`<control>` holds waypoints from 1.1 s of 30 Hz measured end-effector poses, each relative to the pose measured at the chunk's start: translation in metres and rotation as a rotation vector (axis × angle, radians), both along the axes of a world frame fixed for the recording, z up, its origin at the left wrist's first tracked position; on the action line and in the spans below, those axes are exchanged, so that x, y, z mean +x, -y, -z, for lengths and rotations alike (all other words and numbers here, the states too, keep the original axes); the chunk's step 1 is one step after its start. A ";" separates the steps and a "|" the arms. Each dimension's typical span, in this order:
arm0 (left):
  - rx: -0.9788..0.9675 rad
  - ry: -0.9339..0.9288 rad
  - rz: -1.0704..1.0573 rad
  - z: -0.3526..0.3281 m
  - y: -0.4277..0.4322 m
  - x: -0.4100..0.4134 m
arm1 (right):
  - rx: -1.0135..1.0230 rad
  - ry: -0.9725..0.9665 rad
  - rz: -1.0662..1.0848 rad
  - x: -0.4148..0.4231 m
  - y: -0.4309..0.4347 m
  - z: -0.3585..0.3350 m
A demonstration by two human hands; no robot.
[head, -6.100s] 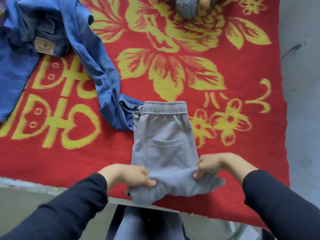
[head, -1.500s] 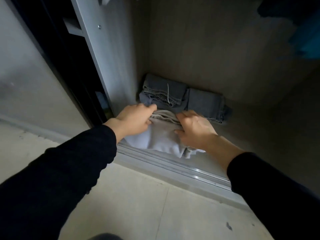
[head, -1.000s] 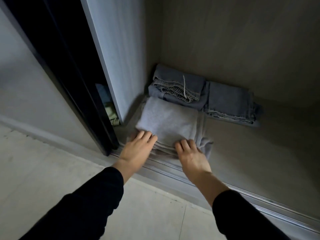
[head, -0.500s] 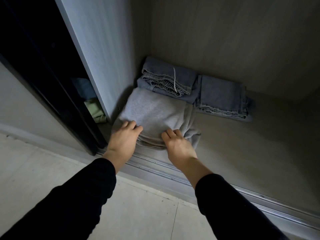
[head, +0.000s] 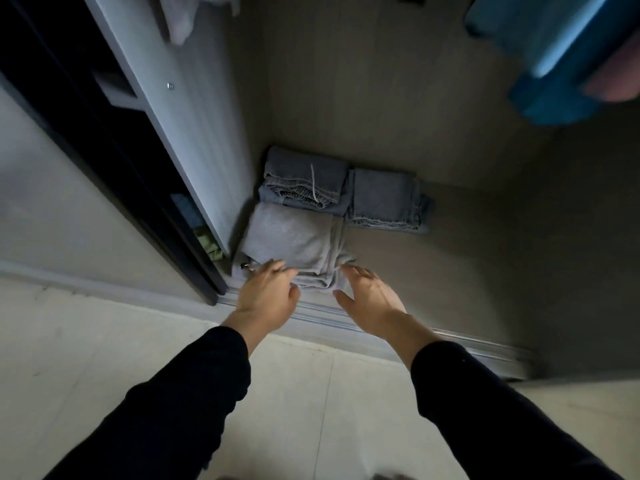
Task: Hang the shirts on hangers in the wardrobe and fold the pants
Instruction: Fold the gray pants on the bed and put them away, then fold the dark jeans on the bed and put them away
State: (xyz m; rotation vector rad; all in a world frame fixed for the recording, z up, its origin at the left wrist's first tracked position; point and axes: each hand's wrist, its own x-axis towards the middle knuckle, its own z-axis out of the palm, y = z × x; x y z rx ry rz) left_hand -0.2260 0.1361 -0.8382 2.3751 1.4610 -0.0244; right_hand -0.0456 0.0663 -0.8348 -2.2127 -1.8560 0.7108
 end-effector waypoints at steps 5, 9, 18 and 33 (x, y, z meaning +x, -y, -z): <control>-0.016 0.008 0.124 -0.143 0.056 0.035 | -0.044 0.009 0.111 0.013 0.072 -0.148; -0.045 -0.009 0.231 -0.273 0.110 0.065 | -0.092 0.053 0.241 0.030 0.155 -0.283; -0.155 -0.011 0.659 -0.437 0.268 0.167 | -0.138 0.123 0.617 0.056 0.357 -0.457; -0.058 -0.069 1.281 -0.502 0.650 0.386 | -0.189 0.189 1.229 0.180 0.745 -0.520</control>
